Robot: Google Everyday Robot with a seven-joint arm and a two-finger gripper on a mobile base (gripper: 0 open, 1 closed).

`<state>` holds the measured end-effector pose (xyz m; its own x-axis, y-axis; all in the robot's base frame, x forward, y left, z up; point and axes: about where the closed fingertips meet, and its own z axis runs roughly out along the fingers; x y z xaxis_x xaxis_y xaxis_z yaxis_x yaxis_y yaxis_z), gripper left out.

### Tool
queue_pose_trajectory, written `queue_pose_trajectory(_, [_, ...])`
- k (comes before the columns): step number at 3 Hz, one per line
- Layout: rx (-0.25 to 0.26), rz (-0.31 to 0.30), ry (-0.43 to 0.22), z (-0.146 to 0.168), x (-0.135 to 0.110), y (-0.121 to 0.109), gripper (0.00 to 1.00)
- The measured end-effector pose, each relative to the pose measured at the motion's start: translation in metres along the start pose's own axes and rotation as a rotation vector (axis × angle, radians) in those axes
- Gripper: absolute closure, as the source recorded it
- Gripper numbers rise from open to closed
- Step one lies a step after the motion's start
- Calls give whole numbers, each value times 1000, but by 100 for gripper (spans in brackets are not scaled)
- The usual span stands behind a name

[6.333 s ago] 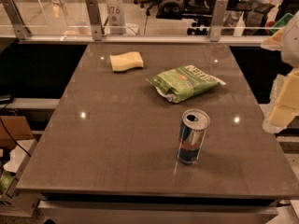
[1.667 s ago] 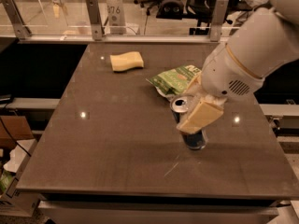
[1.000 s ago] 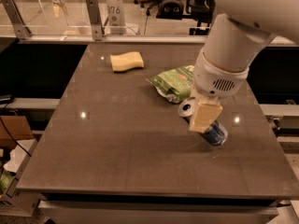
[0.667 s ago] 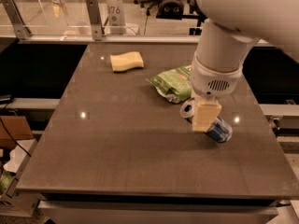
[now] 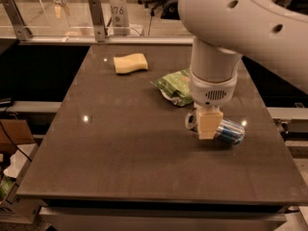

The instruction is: Knock redbull can over

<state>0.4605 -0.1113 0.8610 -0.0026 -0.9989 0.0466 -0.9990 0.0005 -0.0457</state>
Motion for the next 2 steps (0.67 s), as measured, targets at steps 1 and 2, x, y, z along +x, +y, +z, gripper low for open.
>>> queue_pose_trajectory(1, [-14, -14, 14, 13, -3, -2, 36])
queue_pose_trajectory(2, [-24, -17, 12, 21, -5, -3, 13])
